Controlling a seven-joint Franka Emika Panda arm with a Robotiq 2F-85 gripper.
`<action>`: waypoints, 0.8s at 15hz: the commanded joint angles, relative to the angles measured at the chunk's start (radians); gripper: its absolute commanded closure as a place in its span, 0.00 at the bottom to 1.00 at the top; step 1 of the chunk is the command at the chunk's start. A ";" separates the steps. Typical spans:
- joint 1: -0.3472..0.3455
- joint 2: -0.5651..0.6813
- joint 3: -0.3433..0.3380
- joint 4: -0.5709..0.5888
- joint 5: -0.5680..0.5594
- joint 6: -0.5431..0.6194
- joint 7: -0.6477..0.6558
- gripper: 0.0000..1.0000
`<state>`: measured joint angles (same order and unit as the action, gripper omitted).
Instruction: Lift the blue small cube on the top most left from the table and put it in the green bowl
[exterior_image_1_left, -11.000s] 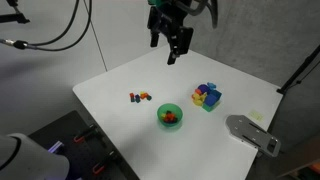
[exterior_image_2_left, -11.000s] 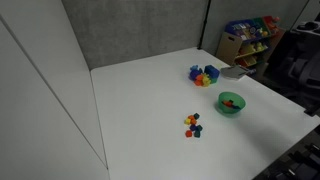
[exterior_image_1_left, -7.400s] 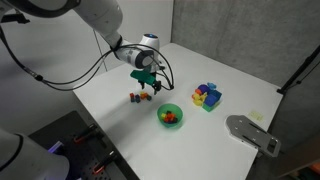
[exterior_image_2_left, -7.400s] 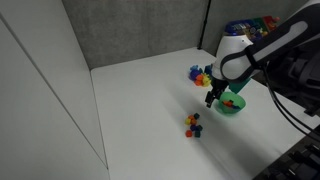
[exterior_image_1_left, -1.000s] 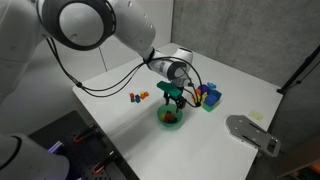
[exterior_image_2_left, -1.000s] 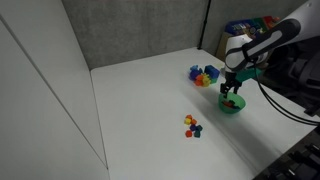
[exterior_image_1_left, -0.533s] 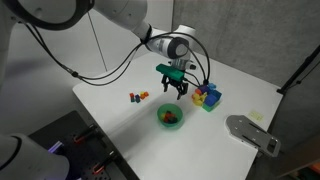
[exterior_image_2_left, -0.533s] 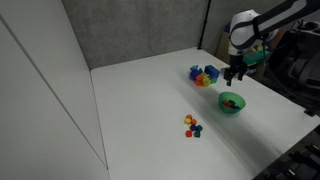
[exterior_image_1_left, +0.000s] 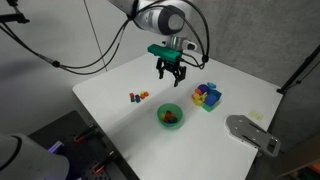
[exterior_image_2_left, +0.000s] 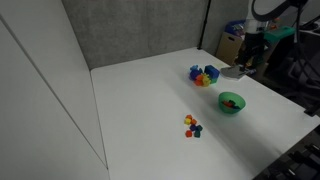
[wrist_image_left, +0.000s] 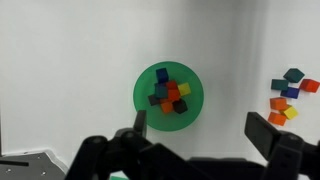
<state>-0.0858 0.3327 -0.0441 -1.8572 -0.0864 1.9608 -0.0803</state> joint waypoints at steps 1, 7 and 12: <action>0.016 -0.159 0.000 -0.100 0.005 -0.036 0.009 0.00; 0.042 -0.341 0.004 -0.211 0.000 -0.045 0.046 0.00; 0.048 -0.462 0.004 -0.295 0.032 -0.020 0.065 0.00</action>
<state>-0.0390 -0.0414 -0.0423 -2.0804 -0.0830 1.9157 -0.0376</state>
